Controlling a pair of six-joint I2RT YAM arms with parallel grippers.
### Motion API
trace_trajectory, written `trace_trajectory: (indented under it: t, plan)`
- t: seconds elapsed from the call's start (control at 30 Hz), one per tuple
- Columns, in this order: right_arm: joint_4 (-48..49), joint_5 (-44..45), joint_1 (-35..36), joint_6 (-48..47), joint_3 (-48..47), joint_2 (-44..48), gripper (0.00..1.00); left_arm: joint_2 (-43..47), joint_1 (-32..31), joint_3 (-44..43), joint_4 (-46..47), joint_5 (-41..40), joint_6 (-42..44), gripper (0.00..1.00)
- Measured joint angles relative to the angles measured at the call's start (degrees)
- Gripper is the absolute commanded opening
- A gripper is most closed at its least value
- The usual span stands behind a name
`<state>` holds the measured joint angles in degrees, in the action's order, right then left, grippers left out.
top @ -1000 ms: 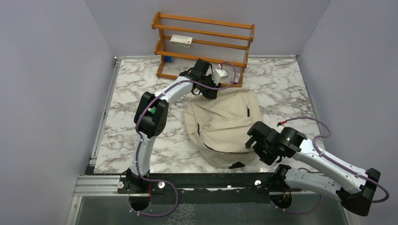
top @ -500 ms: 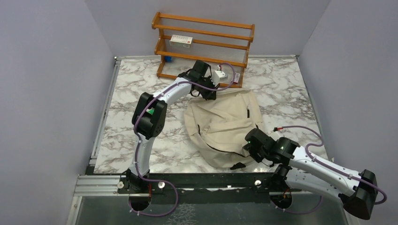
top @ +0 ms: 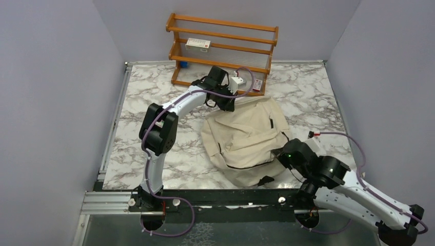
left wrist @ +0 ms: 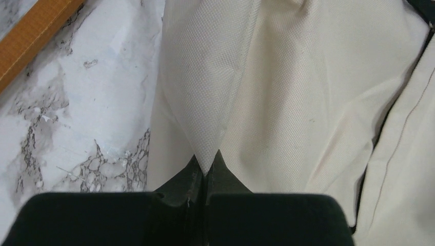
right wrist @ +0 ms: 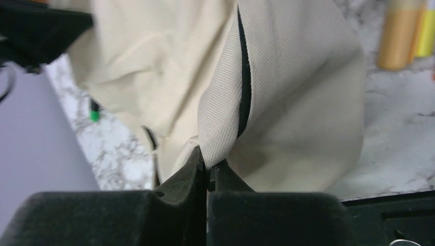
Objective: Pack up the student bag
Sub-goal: Adjust the student bag at the center of the board.
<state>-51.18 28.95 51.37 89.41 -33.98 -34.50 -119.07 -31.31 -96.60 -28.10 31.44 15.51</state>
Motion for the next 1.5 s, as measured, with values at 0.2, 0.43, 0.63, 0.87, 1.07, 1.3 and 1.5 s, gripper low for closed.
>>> trace_trajectory:
  t: [0.2,0.43,0.63,0.87,1.07,1.3,1.5]
  plan:
    - [0.63,1.42,0.02,-14.62,-13.22,1.81,0.0,4.61,0.04,-0.02,-3.5,-1.62,-6.43,0.0]
    - [5.35,1.68,0.02,-30.34,-34.93,-10.08,0.01,13.09,1.14,-3.32,-6.75,-4.15,-13.53,0.0]
    - [8.98,2.27,0.02,-42.6,-46.51,-19.19,0.01,18.23,5.18,-9.68,-8.48,-7.28,-21.05,0.0]
    - [10.64,4.35,0.02,-54.6,-55.67,-28.17,0.0,22.97,10.93,-9.99,-9.64,-8.87,-27.43,0.0]
    - [10.14,-0.9,-8.13,-59.25,-60.28,-35.52,0.01,24.24,11.43,-6.64,-10.67,-10.38,-29.42,0.0]
    - [9.53,-18.16,-26.43,-59.17,-55.6,-41.07,0.0,25.46,11.87,0.81,-10.27,-11.23,-30.91,0.0]
    - [11.04,-30.21,-34.99,-58.14,-45.51,-42.62,0.0,28.89,11.85,11.65,-5.68,-11.74,-32.06,0.0]
